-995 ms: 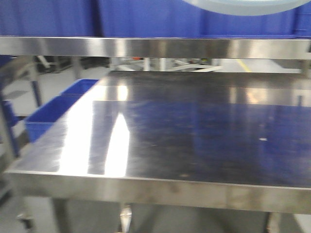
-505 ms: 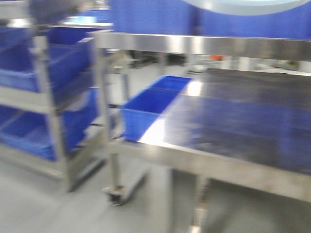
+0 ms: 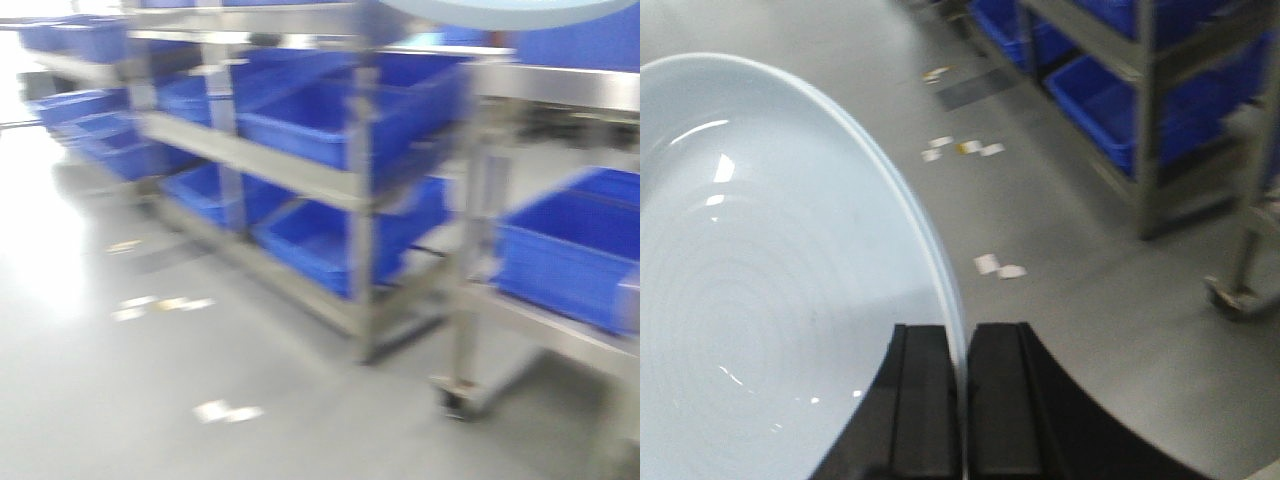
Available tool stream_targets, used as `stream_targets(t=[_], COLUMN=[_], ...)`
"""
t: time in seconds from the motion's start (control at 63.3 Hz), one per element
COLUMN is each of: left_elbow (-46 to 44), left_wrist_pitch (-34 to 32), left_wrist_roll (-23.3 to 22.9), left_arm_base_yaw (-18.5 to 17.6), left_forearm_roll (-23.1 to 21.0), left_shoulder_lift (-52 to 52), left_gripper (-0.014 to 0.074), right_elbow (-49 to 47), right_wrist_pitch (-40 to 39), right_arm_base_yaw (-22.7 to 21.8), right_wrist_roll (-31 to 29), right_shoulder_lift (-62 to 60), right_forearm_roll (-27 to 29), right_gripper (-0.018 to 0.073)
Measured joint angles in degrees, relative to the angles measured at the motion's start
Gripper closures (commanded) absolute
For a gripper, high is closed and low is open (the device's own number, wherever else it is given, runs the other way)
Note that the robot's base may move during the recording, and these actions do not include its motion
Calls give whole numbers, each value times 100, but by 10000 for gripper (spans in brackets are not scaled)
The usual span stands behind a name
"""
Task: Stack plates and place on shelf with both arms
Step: 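Drive the base away from the table holding the stack in the right gripper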
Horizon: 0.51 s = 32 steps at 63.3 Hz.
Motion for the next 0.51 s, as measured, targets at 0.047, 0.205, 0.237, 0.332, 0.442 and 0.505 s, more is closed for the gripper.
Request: stream_targets(t=[0.047, 0.205, 0.237, 0.332, 0.442, 0.505], left_elbow=[0, 0, 0, 0, 0, 0], left_wrist_pitch=[0, 0, 0, 0, 0, 0], left_wrist_roll=[0, 0, 0, 0, 0, 0], left_arm_base_yaw=[0, 0, 0, 0, 0, 0], left_forearm_roll=[0, 0, 0, 0, 0, 0], left_shoulder_lift=[0, 0, 0, 0, -11, -20], left_gripper=[512, 512, 512, 512, 512, 512], right_elbow=[0, 0, 0, 0, 0, 0], right_wrist_pitch=[0, 0, 0, 0, 0, 0], right_arm_base_yaw=[0, 0, 0, 0, 0, 0], right_wrist_roll=[0, 0, 0, 0, 0, 0], right_shoulder_lift=[0, 0, 0, 0, 0, 0], right_forearm_roll=[0, 0, 0, 0, 0, 4], right_gripper=[503, 503, 503, 503, 503, 503])
